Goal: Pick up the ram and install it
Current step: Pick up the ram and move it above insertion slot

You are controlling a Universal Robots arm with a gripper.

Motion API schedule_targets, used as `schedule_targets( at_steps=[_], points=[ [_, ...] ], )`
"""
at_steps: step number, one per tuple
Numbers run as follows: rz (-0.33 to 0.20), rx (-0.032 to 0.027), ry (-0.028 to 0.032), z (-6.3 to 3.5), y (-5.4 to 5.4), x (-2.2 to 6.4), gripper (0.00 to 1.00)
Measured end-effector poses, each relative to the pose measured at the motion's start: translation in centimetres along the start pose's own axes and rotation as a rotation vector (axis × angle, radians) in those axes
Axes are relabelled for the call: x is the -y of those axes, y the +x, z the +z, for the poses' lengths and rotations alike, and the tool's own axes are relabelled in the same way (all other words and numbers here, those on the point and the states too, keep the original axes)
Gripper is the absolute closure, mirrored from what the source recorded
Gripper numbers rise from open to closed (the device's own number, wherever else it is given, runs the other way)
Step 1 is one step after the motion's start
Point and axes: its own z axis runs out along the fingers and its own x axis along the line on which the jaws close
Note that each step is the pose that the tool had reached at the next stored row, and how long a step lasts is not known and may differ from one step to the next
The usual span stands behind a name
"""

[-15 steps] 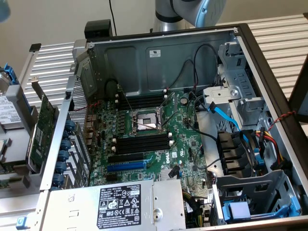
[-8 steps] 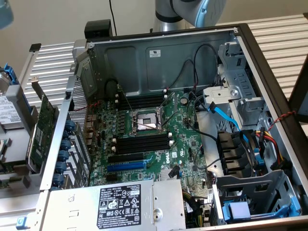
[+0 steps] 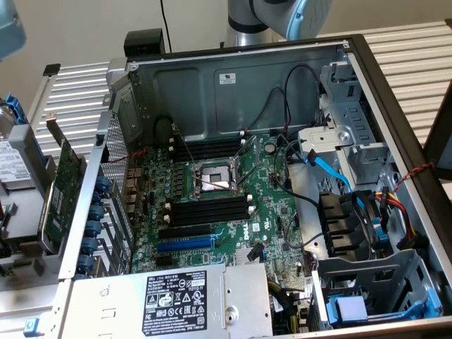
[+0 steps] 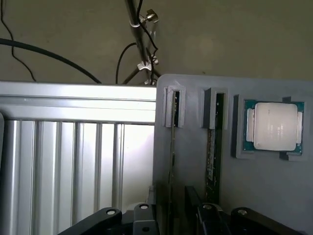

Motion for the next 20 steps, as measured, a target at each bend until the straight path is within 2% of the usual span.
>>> schedule_targets(
  at_steps=[8, 11, 14, 20],
  points=[
    [0.000, 0.0000, -0.0041, 0.22, 0.0, -0.01, 0.66],
    [0.000, 0.0003, -0.0045, 0.23, 0.0, 0.00, 0.85],
    [0.000, 0.0003, -0.0046, 0.12, 0.0, 0.00, 0.88],
    [0.000, 0.0002, -0.0054, -2.37, 0.1, -0.04, 0.88]
  ],
)
